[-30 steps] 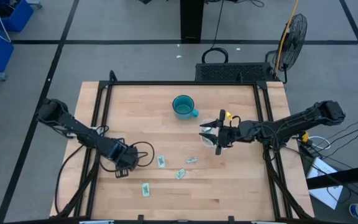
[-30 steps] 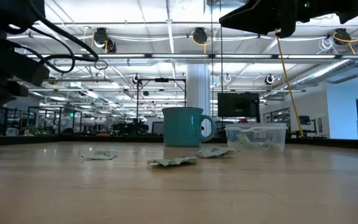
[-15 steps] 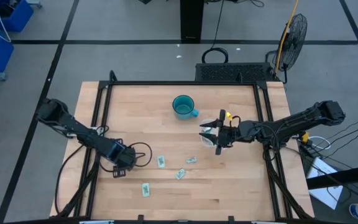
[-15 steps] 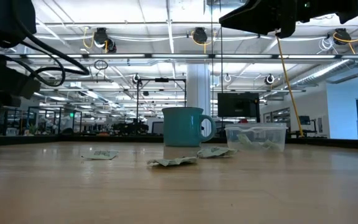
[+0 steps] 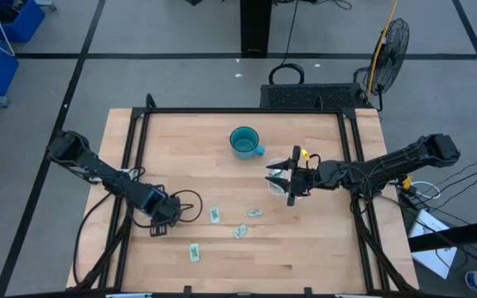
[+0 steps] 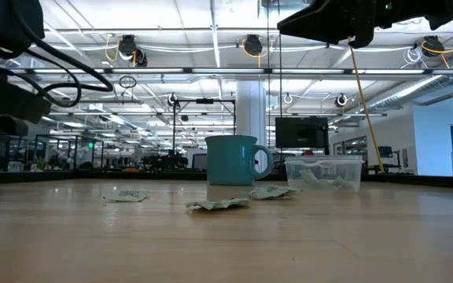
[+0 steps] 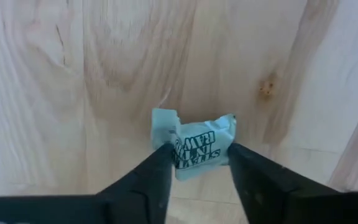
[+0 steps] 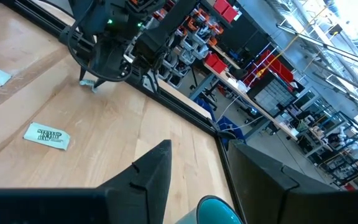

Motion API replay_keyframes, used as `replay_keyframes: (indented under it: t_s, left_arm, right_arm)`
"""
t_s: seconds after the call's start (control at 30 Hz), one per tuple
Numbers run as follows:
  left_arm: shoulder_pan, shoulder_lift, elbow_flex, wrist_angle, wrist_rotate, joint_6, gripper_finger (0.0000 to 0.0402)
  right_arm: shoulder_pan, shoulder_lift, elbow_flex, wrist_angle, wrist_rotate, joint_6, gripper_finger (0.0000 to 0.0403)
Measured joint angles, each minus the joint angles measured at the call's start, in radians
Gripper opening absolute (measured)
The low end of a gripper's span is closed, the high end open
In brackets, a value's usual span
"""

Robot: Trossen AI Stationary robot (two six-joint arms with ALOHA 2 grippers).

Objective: Pick and place Stevia / Truvia into bins
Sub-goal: Put the stevia packet into the transparent bin

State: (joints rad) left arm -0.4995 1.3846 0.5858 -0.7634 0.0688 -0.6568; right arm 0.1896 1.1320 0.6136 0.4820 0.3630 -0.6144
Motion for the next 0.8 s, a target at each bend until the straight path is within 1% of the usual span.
replay_keyframes:
  t_s: [0.17,0.27,0.47,0.6,0.8]
  left_arm:
    - [0.001,0.002,0.012,0.006,-0.015,-0.018,0.0113]
    - [0.013,0.008,0.044,0.017,-0.049,0.005,0.0094]
    - [0.070,0.006,0.103,0.079,-0.131,0.099,0.0090]
    - [0.122,0.005,0.108,0.161,-0.142,0.177,0.0090]
    - [0.190,0.005,0.108,0.175,-0.150,0.238,0.0090]
  right_arm:
    - [0.000,0.000,0.000,0.003,0.000,0.000,0.0153]
    - [0.000,0.000,0.000,0.022,0.000,0.000,0.0153]
    - [0.000,-0.001,0.000,0.023,0.000,0.000,0.0153]
    - [0.000,-0.001,0.000,0.023,-0.001,0.000,0.0153]
    - [0.000,-0.001,0.000,0.020,-0.001,-0.003,0.0153]
